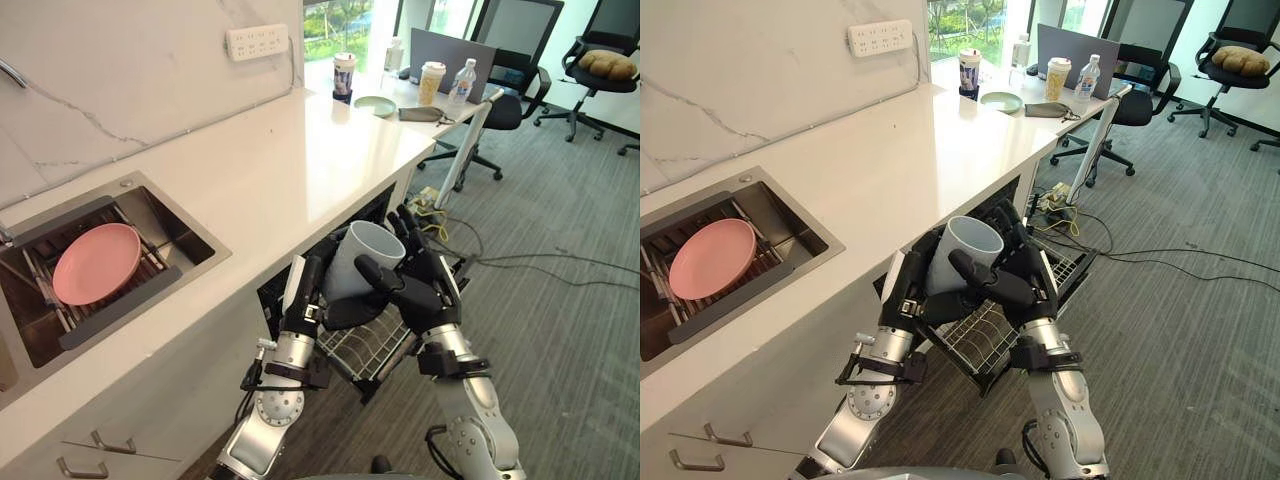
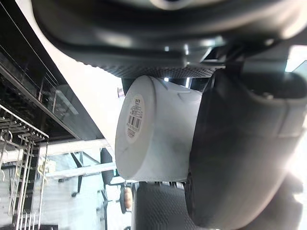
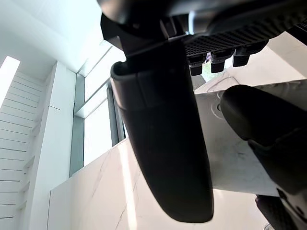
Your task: Walk over to the sink, pick up the cup, carry it to the dishwasher, place the cup inside the dishwasher, then close the dishwasher door
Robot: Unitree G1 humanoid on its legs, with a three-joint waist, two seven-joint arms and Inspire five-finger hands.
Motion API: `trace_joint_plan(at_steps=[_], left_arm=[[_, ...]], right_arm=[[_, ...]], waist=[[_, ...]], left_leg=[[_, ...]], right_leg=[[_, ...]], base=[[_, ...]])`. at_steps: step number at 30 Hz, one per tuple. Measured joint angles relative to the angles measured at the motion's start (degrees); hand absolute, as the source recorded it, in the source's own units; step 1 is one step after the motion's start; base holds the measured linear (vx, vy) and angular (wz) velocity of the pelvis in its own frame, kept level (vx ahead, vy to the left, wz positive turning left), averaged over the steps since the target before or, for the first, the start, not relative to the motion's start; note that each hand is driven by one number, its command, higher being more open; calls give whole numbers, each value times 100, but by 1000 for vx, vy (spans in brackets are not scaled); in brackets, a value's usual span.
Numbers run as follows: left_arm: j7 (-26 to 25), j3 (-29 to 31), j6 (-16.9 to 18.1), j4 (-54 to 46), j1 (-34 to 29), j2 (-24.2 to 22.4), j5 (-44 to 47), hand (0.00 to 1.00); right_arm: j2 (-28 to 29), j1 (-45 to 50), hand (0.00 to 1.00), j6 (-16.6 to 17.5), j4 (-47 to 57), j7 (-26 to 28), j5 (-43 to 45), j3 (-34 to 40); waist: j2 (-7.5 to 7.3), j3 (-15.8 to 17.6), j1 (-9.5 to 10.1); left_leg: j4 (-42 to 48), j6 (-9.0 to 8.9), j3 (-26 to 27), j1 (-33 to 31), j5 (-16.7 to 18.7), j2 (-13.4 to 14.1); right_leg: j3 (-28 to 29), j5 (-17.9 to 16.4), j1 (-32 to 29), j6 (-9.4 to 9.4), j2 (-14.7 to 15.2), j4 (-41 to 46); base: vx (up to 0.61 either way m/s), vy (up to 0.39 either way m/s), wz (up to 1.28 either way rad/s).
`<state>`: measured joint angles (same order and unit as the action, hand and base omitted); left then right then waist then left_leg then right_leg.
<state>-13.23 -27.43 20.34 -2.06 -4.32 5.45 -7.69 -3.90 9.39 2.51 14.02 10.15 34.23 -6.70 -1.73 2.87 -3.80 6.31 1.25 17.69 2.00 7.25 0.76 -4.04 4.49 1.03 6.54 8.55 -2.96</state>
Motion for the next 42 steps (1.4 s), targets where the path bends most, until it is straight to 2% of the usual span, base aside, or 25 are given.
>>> trace_joint_plan(at_steps=[11, 12, 18, 30, 31, 42], left_arm=[[161, -129, 1, 8, -11, 33, 157, 0], [161, -133, 1, 10, -16, 45, 157, 0], [131, -139, 1, 61, -39, 234, 170, 0], [-47, -226, -2, 117, -91, 262, 202, 0], [-49, -226, -2, 117, -91, 262, 202, 100], [-25, -266, -20, 111, -92, 268, 209, 100]], right_arm=[[-214, -2, 100, -126, -1, 240, 189, -87], [-227, -2, 0, -151, -1, 246, 197, -86], [-356, -3, 0, -354, -162, 370, 332, -65], [-440, -97, 0, -332, -342, 300, 233, -44], [-437, -97, 0, -328, -342, 296, 229, -47], [-142, -165, 0, -314, -379, -245, 218, -14]], waist=[[-43, -16, -7], [-47, -18, -8], [-114, -57, -15], [-186, -59, -17], [-191, -56, -17], [-222, -48, -18]], left_leg=[[-1, -1, -34, -11, -26, -25], [-2, -2, -38, -13, -28, -25], [-1, 3, -80, -46, -49, -33], [-4, 22, -103, -60, -70, -67], [-4, 22, -103, -60, -70, -67], [-3, 22, -103, -69, -69, -68]], right_leg=[[-45, -32, 5, 1, 14, 0], [-50, -32, 5, 2, 14, 0], [-97, -33, 3, 2, 22, 0], [-123, -34, -4, 1, 54, 12], [-123, -34, -5, 1, 54, 12], [-123, -34, -15, 1, 54, 12]], base=[[-8, -4, 1], [0, 0, 0], [-14, -8, 4], [-23, -5, 1], [0, 0, 0], [0, 0, 0]])
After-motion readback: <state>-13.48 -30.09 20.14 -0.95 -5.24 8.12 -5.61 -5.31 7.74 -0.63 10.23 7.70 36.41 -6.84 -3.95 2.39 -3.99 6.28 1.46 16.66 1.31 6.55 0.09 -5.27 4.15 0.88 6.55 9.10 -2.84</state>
